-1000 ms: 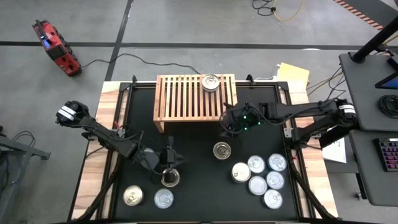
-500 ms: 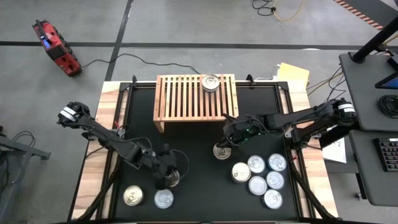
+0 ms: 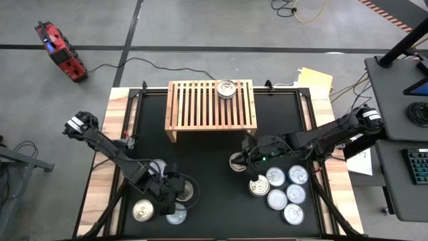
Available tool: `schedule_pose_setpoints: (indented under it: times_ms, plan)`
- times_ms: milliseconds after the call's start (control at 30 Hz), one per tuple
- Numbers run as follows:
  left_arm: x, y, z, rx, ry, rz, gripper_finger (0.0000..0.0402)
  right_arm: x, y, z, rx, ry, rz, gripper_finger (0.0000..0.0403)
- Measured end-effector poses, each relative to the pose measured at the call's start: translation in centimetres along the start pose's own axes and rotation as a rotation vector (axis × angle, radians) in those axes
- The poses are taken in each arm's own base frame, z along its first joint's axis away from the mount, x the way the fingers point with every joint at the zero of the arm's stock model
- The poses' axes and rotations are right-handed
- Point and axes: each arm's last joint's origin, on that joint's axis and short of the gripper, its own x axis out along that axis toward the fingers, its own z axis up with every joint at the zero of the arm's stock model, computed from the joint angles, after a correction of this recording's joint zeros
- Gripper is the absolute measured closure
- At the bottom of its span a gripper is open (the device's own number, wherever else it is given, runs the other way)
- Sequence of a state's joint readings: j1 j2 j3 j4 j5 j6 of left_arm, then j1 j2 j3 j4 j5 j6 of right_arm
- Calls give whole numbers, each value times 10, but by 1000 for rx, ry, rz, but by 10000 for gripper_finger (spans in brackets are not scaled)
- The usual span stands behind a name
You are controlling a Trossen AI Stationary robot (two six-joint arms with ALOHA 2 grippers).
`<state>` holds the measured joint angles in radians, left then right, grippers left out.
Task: Stack canned seafood by type on shelf
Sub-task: Stack the blue and pink tuna can on top of the blue and pink tuna can
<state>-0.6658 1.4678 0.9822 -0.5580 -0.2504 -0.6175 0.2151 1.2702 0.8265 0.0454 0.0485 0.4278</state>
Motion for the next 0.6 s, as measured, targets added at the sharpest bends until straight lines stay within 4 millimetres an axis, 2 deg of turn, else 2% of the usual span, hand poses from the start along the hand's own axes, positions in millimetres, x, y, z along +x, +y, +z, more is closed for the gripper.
schedule_pose_setpoints:
  times_ms: [233, 600]
  plan:
    - [7, -8, -9, 41, 38, 4, 401, 9, 14, -11, 68, -12, -25, 390]
    - [22, -7, -25, 173, 180, 86, 401, 59, 24, -11, 102, 22, -32, 390]
